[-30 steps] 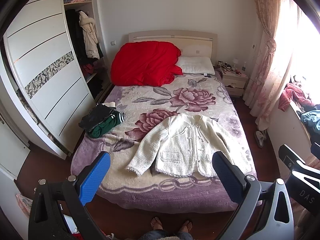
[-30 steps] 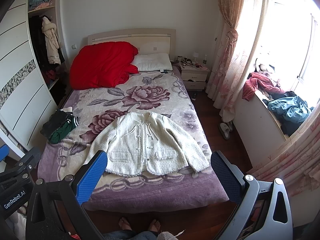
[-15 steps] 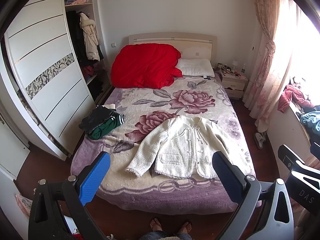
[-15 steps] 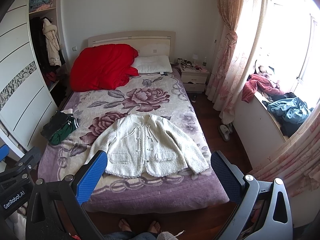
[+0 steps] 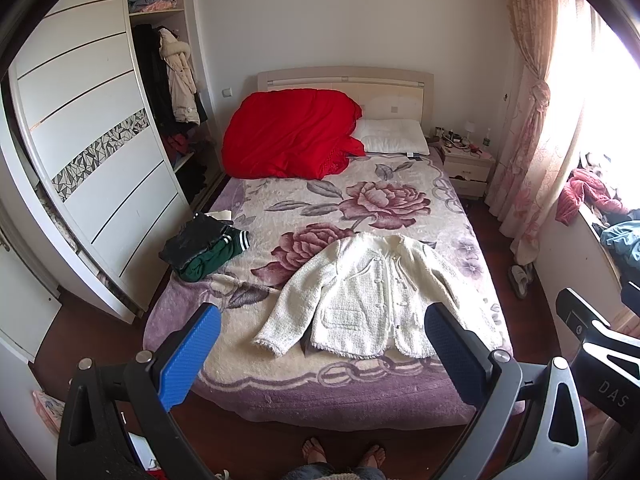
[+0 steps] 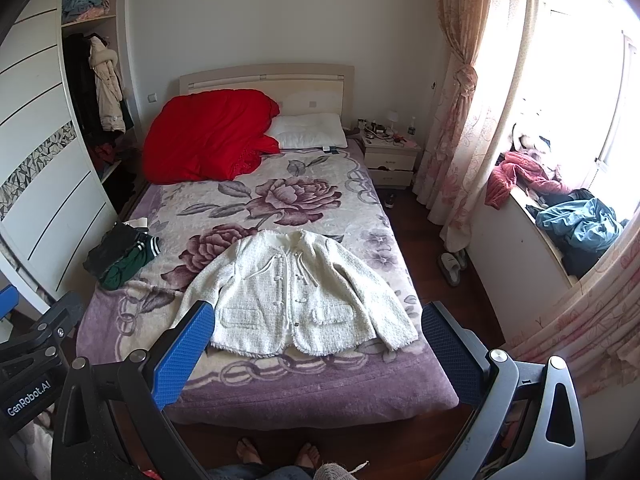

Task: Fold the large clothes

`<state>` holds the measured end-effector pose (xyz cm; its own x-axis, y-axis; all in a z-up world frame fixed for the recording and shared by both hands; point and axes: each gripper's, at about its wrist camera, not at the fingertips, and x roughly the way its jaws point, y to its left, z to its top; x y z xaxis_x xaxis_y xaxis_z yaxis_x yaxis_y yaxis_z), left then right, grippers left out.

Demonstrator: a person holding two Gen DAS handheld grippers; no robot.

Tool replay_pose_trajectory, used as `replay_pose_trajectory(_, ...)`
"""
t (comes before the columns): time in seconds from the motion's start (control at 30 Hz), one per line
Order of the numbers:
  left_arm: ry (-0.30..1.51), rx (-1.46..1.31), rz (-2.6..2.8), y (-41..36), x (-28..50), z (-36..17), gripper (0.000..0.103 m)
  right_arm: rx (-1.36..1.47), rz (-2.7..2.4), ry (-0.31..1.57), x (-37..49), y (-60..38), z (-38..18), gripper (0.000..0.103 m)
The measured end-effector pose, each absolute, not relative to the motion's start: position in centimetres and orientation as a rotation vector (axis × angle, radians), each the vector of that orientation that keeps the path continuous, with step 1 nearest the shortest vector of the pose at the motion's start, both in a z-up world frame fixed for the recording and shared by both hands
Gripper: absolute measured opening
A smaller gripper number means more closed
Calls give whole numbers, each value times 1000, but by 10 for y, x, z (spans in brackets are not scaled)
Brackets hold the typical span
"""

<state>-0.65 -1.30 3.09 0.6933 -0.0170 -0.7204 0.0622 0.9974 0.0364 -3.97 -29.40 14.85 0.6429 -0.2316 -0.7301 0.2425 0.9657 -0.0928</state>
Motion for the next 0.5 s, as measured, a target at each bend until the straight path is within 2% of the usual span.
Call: replay_pose_trajectory(0.5,797,59,-50,-15,-3,37,103,12,-271,823,-38,-294,156,103)
